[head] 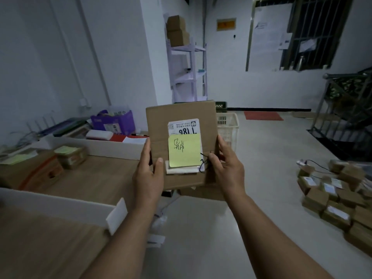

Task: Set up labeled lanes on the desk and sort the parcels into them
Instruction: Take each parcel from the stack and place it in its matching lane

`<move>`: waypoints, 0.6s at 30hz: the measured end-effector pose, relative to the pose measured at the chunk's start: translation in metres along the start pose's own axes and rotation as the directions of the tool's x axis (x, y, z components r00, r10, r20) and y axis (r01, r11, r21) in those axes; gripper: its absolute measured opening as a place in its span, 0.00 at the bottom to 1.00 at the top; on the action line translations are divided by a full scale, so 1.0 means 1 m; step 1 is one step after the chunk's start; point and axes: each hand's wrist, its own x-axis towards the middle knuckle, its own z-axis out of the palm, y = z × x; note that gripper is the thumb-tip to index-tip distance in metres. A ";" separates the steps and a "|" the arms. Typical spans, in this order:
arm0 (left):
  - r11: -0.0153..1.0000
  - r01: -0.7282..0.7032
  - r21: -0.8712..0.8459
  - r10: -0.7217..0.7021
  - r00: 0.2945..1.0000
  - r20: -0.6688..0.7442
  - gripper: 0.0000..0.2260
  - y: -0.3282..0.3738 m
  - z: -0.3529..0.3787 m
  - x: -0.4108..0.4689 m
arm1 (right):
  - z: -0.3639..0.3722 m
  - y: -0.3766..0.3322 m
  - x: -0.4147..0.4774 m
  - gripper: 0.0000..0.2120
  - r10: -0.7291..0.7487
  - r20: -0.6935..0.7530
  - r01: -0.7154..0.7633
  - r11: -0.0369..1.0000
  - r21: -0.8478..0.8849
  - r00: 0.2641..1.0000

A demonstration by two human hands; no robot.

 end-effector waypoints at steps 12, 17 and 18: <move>0.968 0.201 0.149 -0.128 0.910 -0.394 0.26 -0.063 0.020 0.133 | 0.173 0.040 0.164 0.27 -0.150 0.372 0.078 0.976 0.203 0.916; 0.943 0.266 0.199 -0.116 0.825 -0.553 0.26 -0.104 -0.013 0.167 | 0.257 0.025 0.183 0.24 -0.219 0.496 0.064 0.949 0.310 0.840; 0.938 0.279 0.208 -0.112 0.808 -0.578 0.26 -0.111 -0.020 0.174 | 0.273 0.021 0.185 0.24 -0.231 0.519 0.060 0.944 0.325 0.823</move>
